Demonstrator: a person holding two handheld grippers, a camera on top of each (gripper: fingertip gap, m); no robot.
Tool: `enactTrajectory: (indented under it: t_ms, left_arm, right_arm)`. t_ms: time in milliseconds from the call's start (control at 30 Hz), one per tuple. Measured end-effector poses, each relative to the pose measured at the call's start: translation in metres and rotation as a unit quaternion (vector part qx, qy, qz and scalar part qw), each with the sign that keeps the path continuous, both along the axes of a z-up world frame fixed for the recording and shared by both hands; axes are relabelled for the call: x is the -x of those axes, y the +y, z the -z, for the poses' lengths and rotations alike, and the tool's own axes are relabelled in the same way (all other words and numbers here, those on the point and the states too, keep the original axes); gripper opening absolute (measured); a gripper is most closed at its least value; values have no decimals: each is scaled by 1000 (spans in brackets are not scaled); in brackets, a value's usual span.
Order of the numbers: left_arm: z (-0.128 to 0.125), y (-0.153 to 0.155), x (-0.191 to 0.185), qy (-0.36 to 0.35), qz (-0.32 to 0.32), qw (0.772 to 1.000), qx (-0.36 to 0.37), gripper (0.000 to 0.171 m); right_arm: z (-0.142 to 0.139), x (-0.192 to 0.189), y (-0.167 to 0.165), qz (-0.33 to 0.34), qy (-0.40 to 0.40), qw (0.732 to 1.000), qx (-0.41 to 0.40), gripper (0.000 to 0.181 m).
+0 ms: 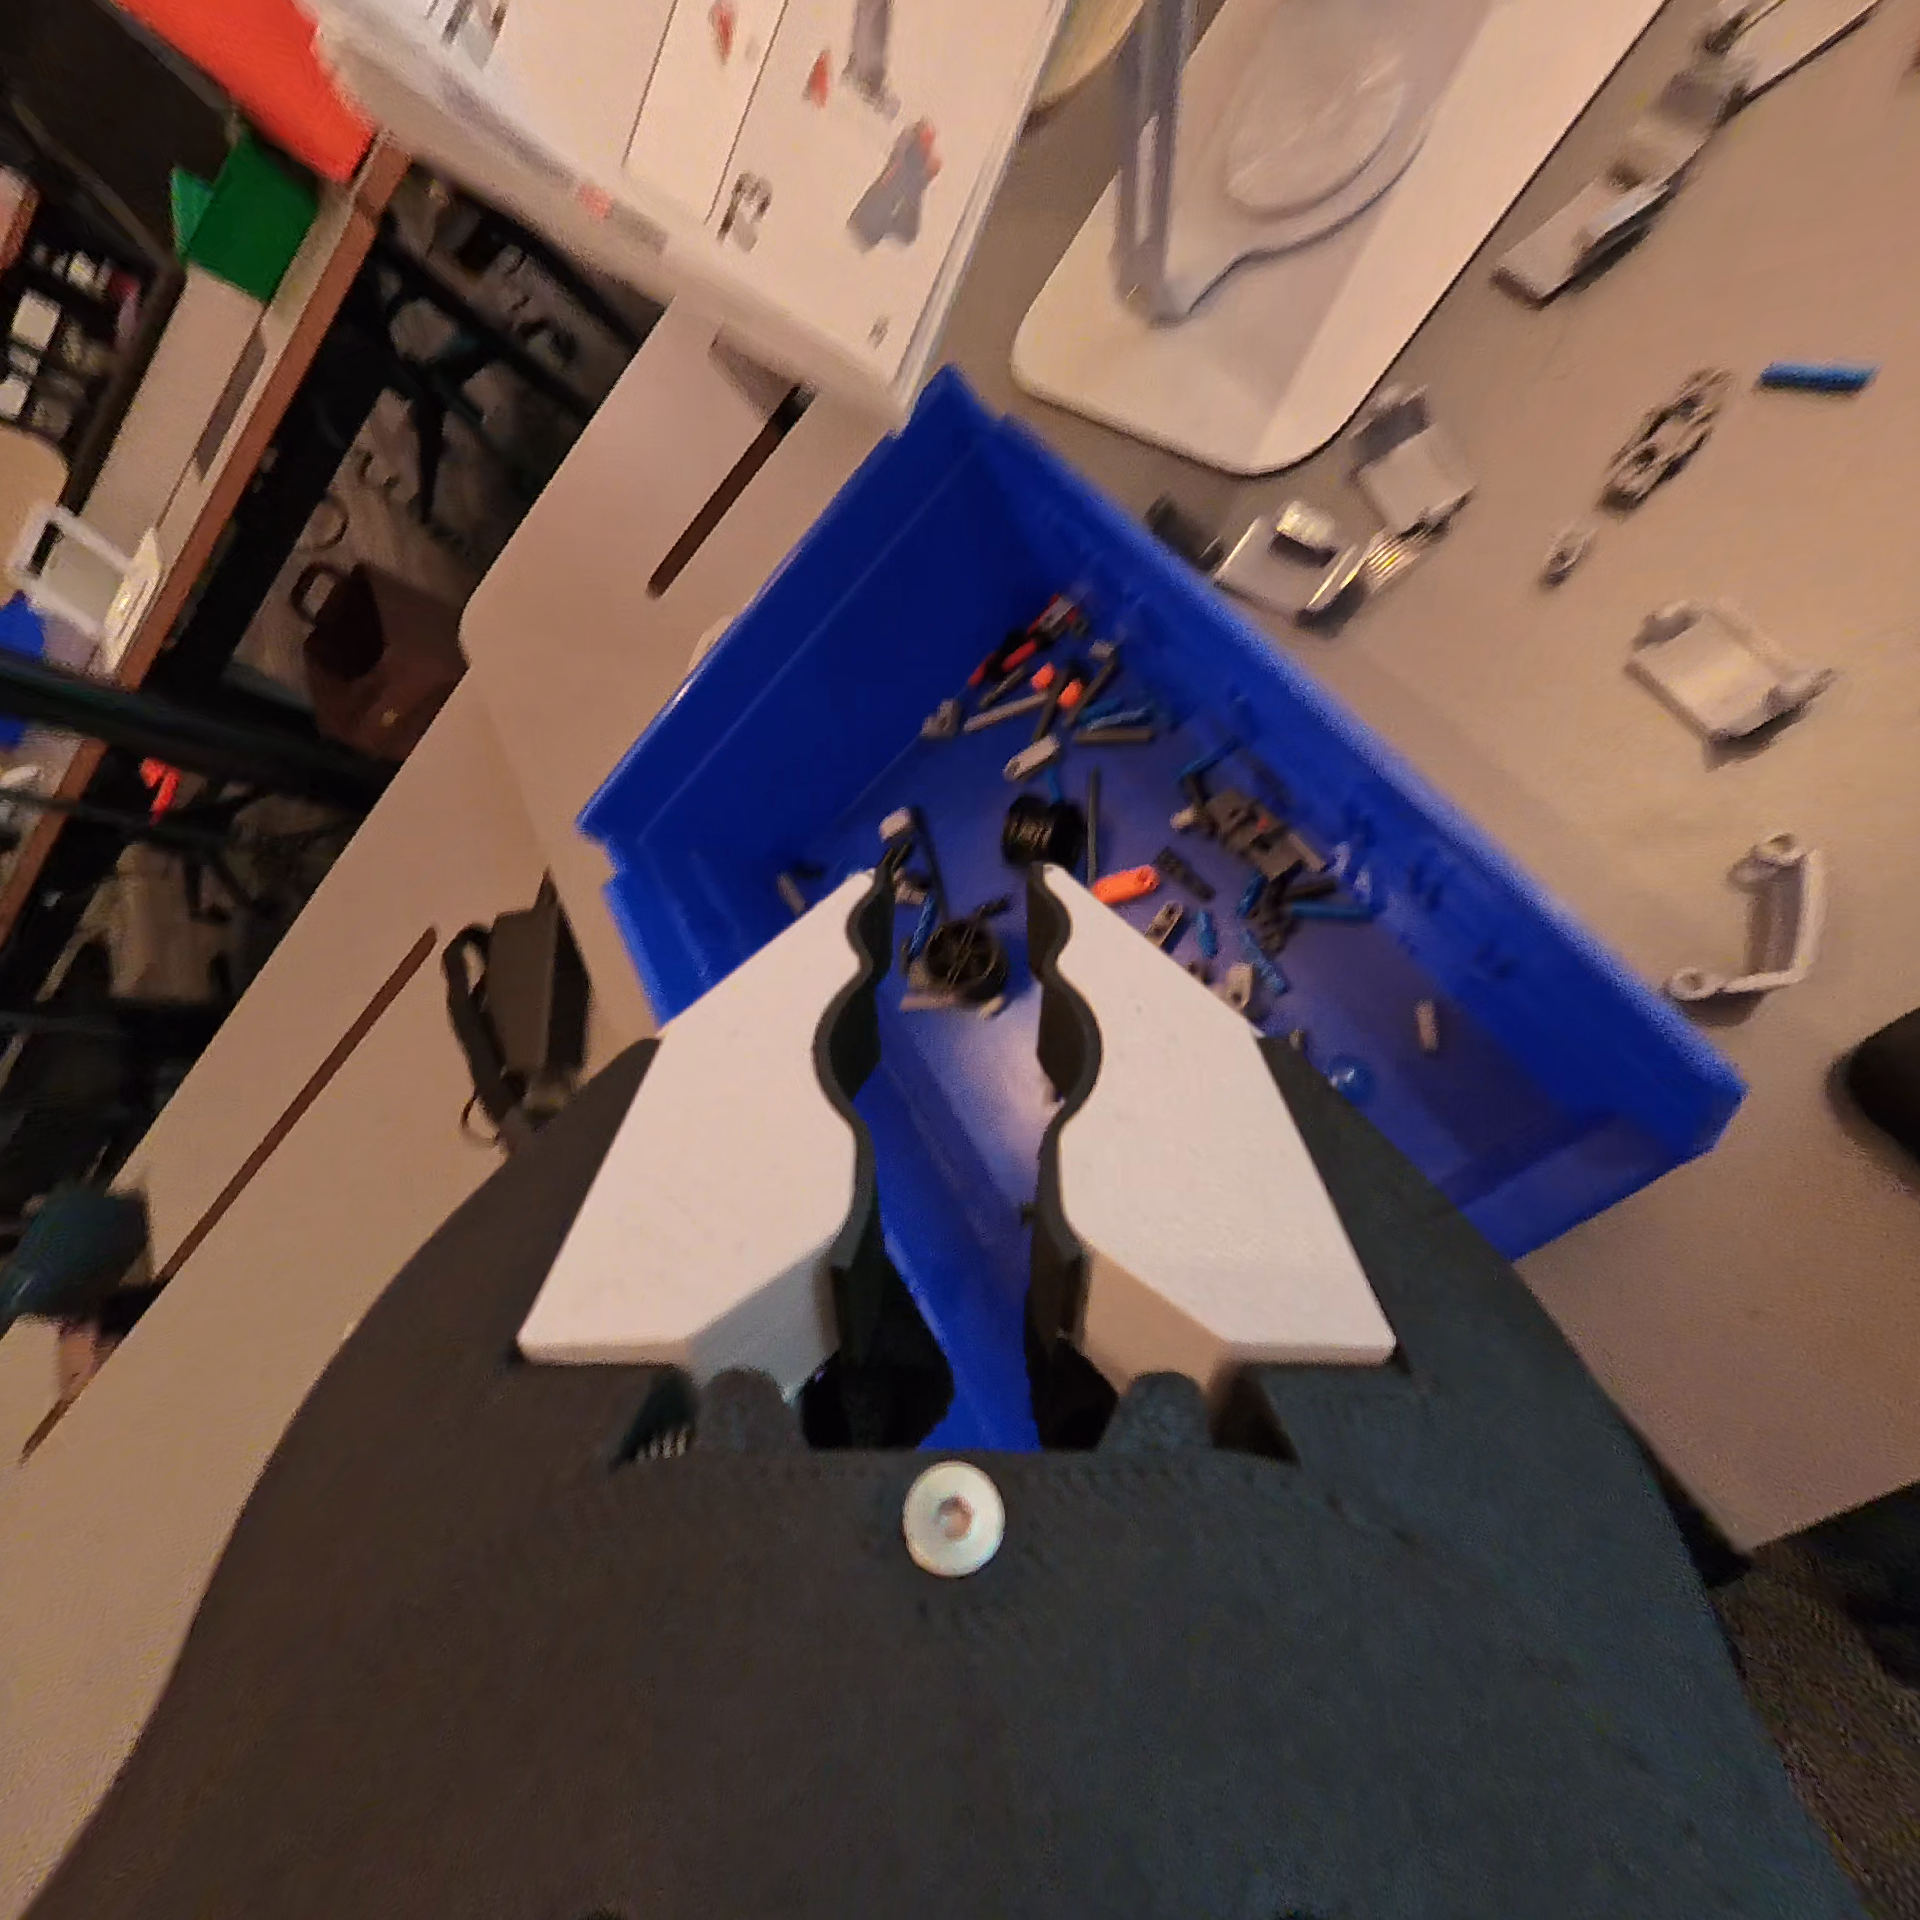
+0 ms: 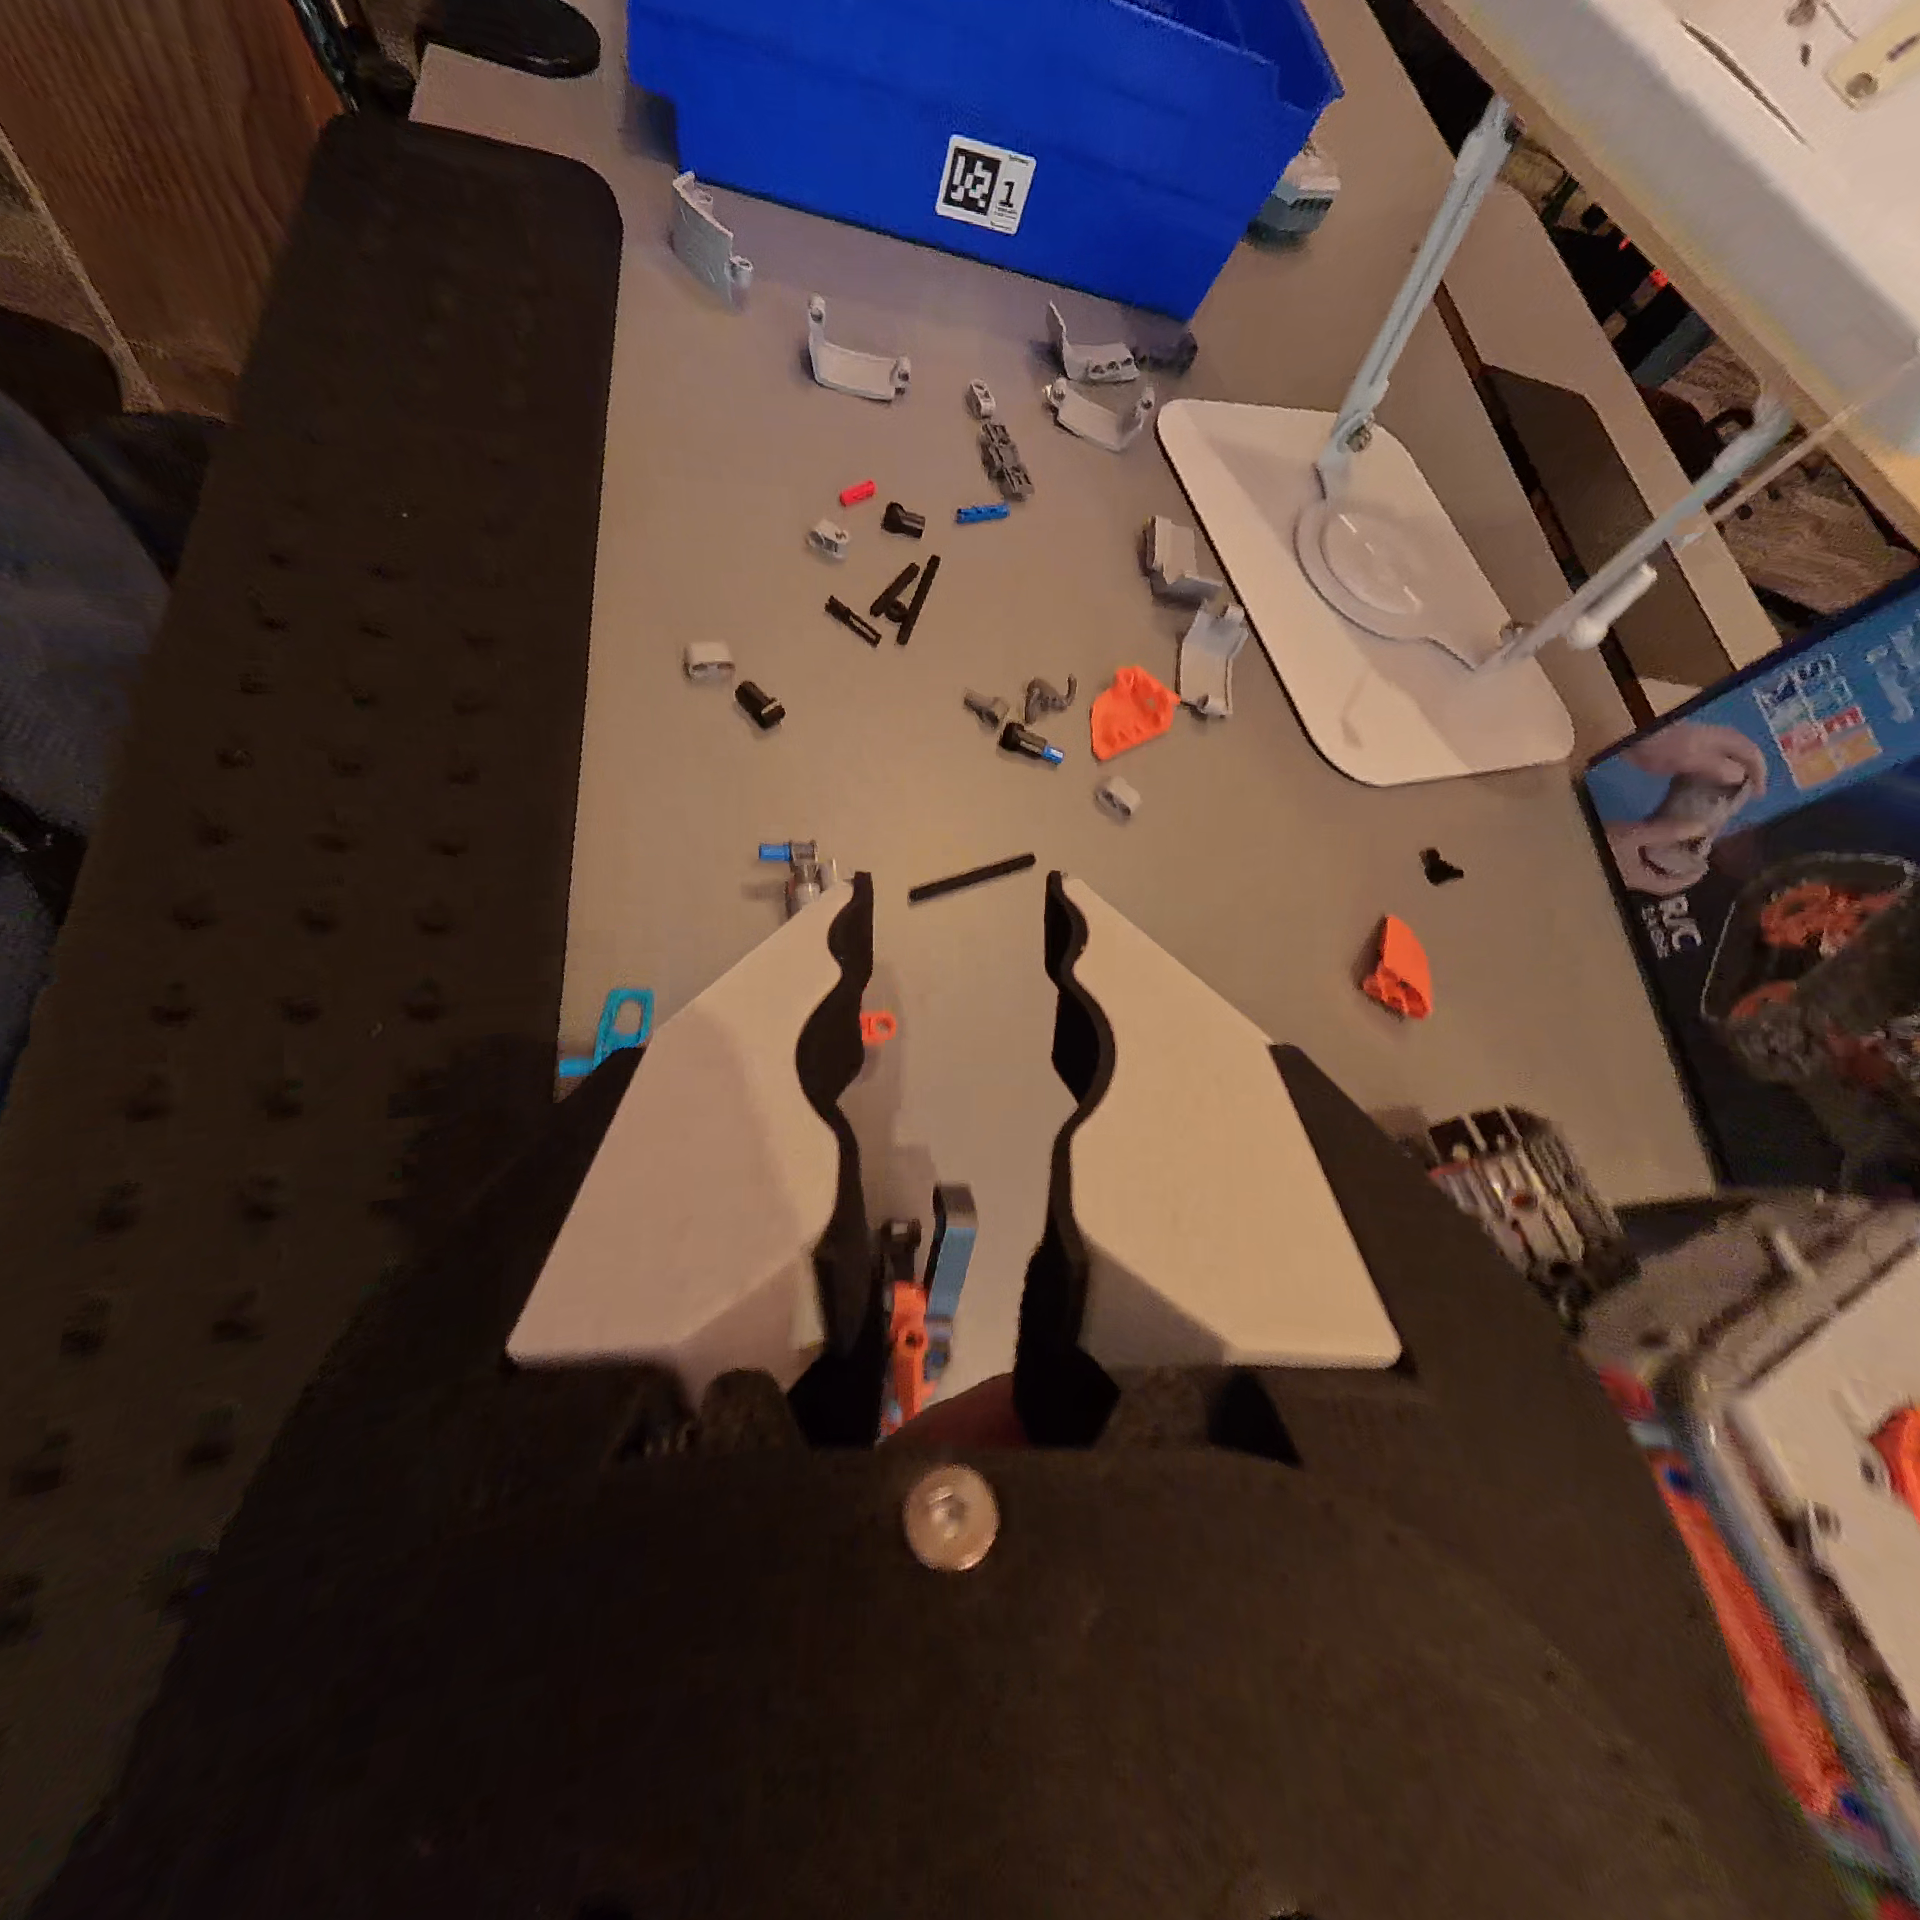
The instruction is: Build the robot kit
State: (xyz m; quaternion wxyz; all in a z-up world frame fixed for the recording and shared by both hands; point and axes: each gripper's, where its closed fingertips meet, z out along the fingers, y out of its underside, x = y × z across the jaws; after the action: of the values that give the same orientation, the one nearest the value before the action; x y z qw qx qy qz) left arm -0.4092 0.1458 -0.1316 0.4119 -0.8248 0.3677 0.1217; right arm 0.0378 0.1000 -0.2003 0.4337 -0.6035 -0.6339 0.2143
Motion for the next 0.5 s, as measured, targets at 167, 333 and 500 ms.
enactTrajectory:
  t_ms: [167, 333, 500]
  left_arm:
    - [13, 23, -85, 38, 112, 993, 22, 21]
    - [55, 59, -157, 116, 131, 980, 94, 25]
    - [101, 105, -147, 143, 5, 976, 167, 38]
  right_arm:
    - [-1, 36, -4, -32, -6, 999, -22, 31]
    - [-1, 50, -13, -54, 15, 998, -32, 30]
    - [3, 42, -26, -70, 21, 996, -47, 29]
